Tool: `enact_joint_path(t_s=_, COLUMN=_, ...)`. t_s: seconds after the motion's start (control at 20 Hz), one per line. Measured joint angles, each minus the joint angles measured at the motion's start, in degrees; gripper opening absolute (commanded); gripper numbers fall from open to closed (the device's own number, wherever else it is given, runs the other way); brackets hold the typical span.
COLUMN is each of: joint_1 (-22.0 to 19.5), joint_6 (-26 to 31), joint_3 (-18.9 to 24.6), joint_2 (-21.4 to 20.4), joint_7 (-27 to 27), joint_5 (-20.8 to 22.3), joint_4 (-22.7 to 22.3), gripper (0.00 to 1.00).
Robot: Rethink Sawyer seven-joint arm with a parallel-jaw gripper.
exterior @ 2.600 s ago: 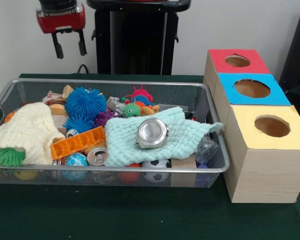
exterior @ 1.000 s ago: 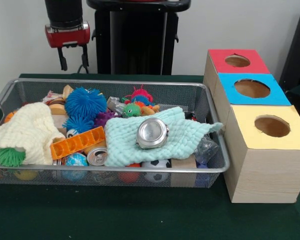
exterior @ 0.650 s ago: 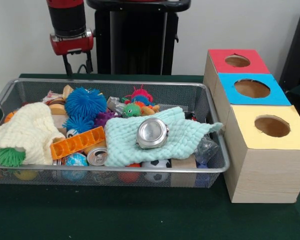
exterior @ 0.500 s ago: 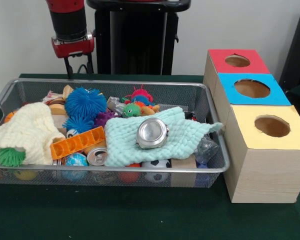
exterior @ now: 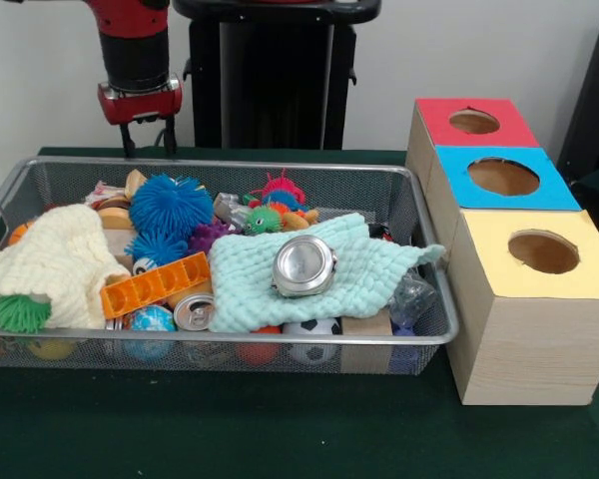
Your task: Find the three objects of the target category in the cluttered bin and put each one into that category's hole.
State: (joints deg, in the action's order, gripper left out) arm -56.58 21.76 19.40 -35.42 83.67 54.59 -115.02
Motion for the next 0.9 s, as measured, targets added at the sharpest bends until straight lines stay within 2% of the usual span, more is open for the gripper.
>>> enact_joint_path(t_s=0.45, joint_1=3.68, joint_6=-3.96, joint_3=-3.73, joint_2=0.06, joint_7=0.00, joint_5=3.34, joint_4=2.52, gripper=1.00)
enact_joint_path(t_s=0.9, joint_1=9.92, joint_6=-7.38, joint_3=-11.15, joint_2=2.79, joint_7=0.03, joint_5=6.88, joint_4=6.82, gripper=1.00)
